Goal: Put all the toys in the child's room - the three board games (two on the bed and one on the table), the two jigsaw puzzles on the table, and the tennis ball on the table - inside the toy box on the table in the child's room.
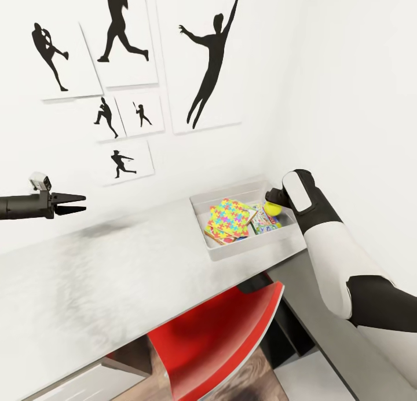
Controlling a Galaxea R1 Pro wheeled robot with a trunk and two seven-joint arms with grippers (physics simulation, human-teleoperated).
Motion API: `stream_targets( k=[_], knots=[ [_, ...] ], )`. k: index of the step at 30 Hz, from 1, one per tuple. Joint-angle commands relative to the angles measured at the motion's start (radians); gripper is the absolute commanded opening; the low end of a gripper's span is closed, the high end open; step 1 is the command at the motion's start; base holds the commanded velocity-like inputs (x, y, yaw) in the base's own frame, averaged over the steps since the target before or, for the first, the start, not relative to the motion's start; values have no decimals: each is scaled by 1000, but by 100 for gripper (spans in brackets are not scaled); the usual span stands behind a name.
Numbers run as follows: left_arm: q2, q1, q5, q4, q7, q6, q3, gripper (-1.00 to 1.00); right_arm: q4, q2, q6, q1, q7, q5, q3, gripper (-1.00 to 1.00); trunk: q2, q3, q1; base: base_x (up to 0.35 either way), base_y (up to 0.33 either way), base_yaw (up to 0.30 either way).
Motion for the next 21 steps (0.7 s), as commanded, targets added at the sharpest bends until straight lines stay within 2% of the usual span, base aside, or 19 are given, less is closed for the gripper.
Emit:
stream_targets(
  k=[1,21],
  knots=[
    [1,-1,0,0,-4,11,-1,100,-1,0,1,-1,-10,-10,2,-100,-2,-3,1,0,0,0],
    [3,-1,0,-2,-4,11,-2,100,-4,1,2,-18,-10,-10,-8,-100,-2,-34,1,0,0,0]
  ],
)
